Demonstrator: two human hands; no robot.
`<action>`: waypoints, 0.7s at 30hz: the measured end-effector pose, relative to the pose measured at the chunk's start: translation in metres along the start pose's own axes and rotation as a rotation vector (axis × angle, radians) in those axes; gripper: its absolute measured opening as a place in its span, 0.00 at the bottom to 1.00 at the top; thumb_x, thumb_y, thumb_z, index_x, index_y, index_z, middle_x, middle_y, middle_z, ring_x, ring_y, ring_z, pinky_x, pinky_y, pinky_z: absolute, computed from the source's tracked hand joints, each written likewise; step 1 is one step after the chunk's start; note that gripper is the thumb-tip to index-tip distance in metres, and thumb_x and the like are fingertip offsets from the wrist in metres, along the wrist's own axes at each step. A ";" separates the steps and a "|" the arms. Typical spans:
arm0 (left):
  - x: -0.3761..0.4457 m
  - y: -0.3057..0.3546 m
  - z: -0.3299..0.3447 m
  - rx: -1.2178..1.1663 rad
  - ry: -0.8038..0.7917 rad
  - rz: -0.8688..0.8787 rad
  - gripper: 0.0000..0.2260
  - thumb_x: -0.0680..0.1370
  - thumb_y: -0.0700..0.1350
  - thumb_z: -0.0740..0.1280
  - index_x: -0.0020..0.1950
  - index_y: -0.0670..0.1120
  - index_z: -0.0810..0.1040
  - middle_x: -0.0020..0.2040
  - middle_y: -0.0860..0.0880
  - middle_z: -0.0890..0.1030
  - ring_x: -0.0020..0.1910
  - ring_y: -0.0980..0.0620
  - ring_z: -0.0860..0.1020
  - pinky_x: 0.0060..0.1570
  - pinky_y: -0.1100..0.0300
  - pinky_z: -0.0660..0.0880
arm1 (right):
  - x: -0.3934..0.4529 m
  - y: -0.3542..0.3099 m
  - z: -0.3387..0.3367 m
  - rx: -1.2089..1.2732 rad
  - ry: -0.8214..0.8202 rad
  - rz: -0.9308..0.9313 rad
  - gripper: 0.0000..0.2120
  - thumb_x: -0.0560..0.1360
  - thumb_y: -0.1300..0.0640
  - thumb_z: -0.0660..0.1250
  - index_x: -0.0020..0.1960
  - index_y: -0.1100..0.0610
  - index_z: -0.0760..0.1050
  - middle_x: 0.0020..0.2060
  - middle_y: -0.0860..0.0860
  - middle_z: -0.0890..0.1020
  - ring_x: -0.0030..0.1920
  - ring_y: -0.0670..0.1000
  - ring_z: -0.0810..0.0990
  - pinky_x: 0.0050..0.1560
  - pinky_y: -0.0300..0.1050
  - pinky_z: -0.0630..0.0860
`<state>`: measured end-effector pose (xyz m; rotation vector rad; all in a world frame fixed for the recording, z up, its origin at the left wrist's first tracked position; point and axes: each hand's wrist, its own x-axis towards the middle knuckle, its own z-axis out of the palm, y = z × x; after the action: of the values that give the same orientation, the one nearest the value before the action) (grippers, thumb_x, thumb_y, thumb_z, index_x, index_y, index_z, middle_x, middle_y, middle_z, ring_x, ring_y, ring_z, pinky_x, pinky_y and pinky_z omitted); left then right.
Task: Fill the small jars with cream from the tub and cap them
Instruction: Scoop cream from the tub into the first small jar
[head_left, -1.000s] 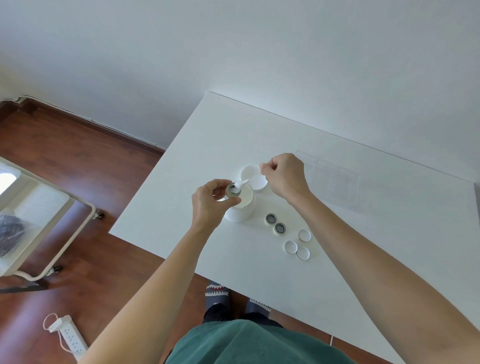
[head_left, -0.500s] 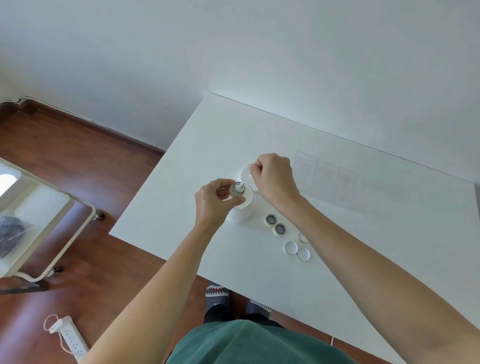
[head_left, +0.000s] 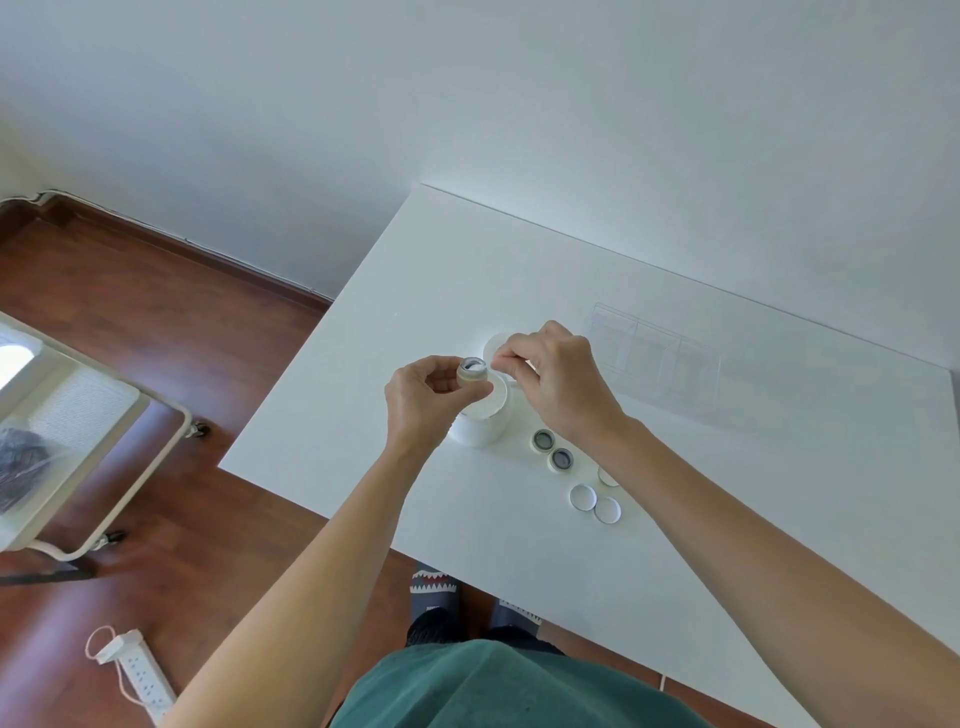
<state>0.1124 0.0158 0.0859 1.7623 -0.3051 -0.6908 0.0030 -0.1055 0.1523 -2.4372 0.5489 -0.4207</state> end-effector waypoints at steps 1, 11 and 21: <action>0.000 0.000 0.000 -0.005 0.000 -0.005 0.12 0.64 0.43 0.82 0.44 0.52 0.85 0.38 0.56 0.86 0.38 0.60 0.84 0.37 0.71 0.76 | -0.002 0.002 -0.001 0.003 0.014 -0.011 0.07 0.77 0.56 0.67 0.43 0.58 0.81 0.29 0.51 0.78 0.38 0.48 0.68 0.38 0.36 0.62; 0.001 0.002 0.004 -0.006 -0.011 -0.003 0.12 0.64 0.43 0.82 0.44 0.52 0.85 0.37 0.56 0.86 0.36 0.61 0.83 0.35 0.70 0.76 | -0.004 0.009 -0.012 0.002 0.080 -0.044 0.06 0.76 0.58 0.69 0.41 0.57 0.81 0.27 0.45 0.74 0.36 0.48 0.68 0.36 0.28 0.62; 0.003 -0.002 -0.001 0.008 0.001 0.012 0.13 0.64 0.42 0.81 0.44 0.53 0.85 0.38 0.55 0.86 0.38 0.58 0.84 0.38 0.68 0.77 | 0.003 0.014 -0.015 0.117 0.111 0.031 0.06 0.76 0.59 0.69 0.41 0.56 0.82 0.32 0.46 0.82 0.34 0.44 0.73 0.36 0.30 0.68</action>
<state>0.1153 0.0151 0.0832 1.7676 -0.3179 -0.6813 -0.0045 -0.1250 0.1558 -2.3005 0.5915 -0.5626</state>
